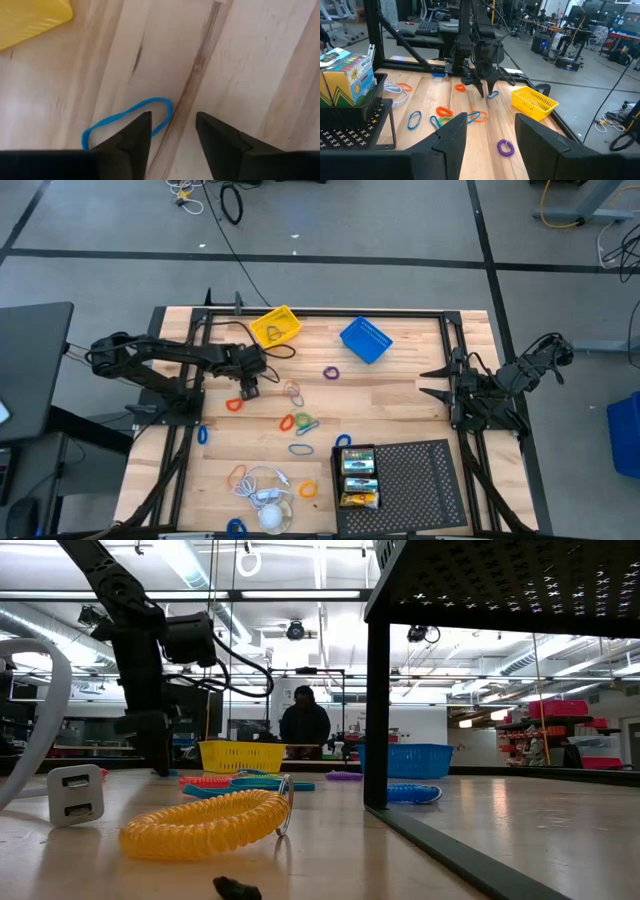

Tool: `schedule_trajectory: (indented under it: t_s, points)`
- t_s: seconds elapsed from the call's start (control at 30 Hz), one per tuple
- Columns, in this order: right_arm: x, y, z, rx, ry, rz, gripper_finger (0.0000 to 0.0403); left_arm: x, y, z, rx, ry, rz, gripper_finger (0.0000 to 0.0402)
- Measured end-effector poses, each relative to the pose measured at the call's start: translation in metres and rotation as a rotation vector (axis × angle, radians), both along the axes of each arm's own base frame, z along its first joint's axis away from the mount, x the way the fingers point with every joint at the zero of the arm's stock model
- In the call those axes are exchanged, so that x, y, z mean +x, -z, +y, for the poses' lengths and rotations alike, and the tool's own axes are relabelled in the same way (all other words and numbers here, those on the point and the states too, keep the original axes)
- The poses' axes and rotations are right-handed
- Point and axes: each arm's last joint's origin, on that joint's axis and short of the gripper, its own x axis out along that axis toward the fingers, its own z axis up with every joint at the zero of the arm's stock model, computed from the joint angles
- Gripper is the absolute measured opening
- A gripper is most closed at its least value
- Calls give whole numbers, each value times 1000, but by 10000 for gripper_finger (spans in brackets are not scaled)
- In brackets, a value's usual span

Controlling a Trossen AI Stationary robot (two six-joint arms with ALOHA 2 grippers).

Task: Pick & Place Office Desk Supplies
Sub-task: Put the blue rubber band into the yellow basket

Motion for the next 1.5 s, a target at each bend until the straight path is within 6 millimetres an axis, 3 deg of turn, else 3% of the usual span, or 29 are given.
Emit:
schedule_trajectory:
  t_s: [0.27,0.53,0.83,0.97,1.17,1.5]
  points:
    - [0,0,0,0,0,0,176,-1,-1,-2,-42,-49,-39,13]
    - [0,0,0,4,-1,0,176,0,-12,-6,-62,-80,-130,3]
    - [0,0,0,4,-1,0,176,22,-66,-11,8,-25,-319,2]
    - [0,0,0,5,0,3,176,21,-81,-12,-13,-28,-229,2]
    - [0,2,0,0,1,16,176,7,-73,-15,-47,-1,-66,36]
    - [0,2,0,-4,0,19,176,-2,-43,-21,-133,14,-69,183]
